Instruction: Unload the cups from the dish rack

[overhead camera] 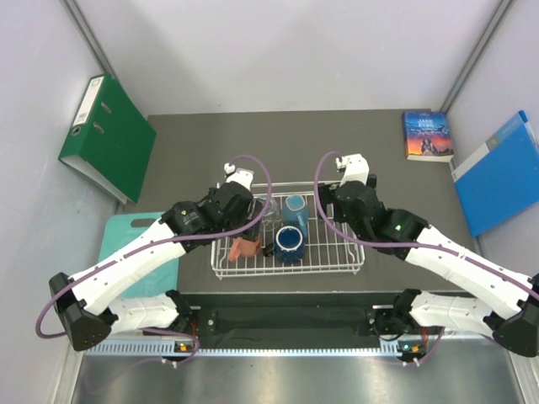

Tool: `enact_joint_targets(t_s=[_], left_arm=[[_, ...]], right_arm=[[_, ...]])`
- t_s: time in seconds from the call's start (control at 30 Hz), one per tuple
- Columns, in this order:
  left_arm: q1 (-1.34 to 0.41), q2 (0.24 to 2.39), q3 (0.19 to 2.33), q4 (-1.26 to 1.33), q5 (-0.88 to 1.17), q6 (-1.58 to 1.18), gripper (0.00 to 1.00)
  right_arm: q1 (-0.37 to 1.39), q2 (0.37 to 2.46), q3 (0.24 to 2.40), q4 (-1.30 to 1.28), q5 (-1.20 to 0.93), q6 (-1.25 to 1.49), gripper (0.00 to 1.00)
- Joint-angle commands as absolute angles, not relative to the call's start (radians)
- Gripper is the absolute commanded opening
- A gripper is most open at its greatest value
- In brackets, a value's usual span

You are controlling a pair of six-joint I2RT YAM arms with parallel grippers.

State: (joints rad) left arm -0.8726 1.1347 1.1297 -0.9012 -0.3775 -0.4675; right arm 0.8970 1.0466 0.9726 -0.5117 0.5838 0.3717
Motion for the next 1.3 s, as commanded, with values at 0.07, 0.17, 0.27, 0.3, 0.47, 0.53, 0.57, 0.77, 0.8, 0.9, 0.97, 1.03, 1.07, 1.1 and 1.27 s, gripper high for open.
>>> enact_joint_targets(t_s=[0.07,0.17,0.27,0.3,0.47,0.53,0.57,0.77,0.8,0.9,0.97,1.03,1.07,1.1,1.27], left_arm=[[-0.881,1.132,1.132,-0.920,-0.339,-0.428,0.97],[-0.882,1.155,1.121,-0.922,-0.333,-0.428,0.99],[-0.881,1.167,1.106,-0.908,-0.322,-0.428,0.99],[-0.882,1.170,1.098,-0.899,-0.308,-0.429,0.99],[-0.882,1.200,1.048,-0.850,-0.296,-0.449,0.99],[-0.882,1.218,1.034,-0.830,-0.301,-0.460,0.99],[-0.882,1.224,1.032,-0.822,-0.310,-0.469,0.99],[-0.882,1.261,1.020,-0.753,-0.330,-0.482,0.99],[-0.882,1.265,1.017,-0.746,-0.328,-0.480,0.99],[-0.882,1.282,1.008,-0.730,-0.318,-0.492,0.99],[-0.882,1.293,0.997,-0.720,-0.316,-0.495,0.98],[-0.882,1.295,0.982,-0.704,-0.314,-0.497,0.96],[-0.882,1.296,0.980,-0.703,-0.314,-0.499,0.95],[-0.882,1.298,0.980,-0.703,-0.314,-0.500,0.93],[-0.882,1.301,0.986,-0.710,-0.327,-0.500,0.70]], right_arm=[[0.913,1.019,0.962,-0.488,0.598,0.397,1.00],[0.911,1.019,0.959,-0.486,0.597,0.400,1.00],[0.910,1.014,0.951,-0.489,0.597,0.403,1.00],[0.911,1.011,0.948,-0.488,0.597,0.402,1.00],[0.911,1.003,0.934,-0.491,0.598,0.411,1.00],[0.911,1.002,0.933,-0.492,0.598,0.407,1.00],[0.913,1.002,0.933,-0.491,0.600,0.402,0.99],[0.911,1.011,0.940,-0.492,0.597,0.387,1.00],[0.911,1.014,0.940,-0.492,0.595,0.384,1.00],[0.911,1.019,0.946,-0.495,0.597,0.374,1.00],[0.910,1.019,0.948,-0.497,0.598,0.370,1.00],[0.911,1.020,0.948,-0.500,0.598,0.367,1.00],[0.911,1.020,0.948,-0.502,0.598,0.364,1.00],[0.911,1.022,0.948,-0.502,0.598,0.362,1.00],[0.911,1.028,0.950,-0.505,0.600,0.359,1.00]])
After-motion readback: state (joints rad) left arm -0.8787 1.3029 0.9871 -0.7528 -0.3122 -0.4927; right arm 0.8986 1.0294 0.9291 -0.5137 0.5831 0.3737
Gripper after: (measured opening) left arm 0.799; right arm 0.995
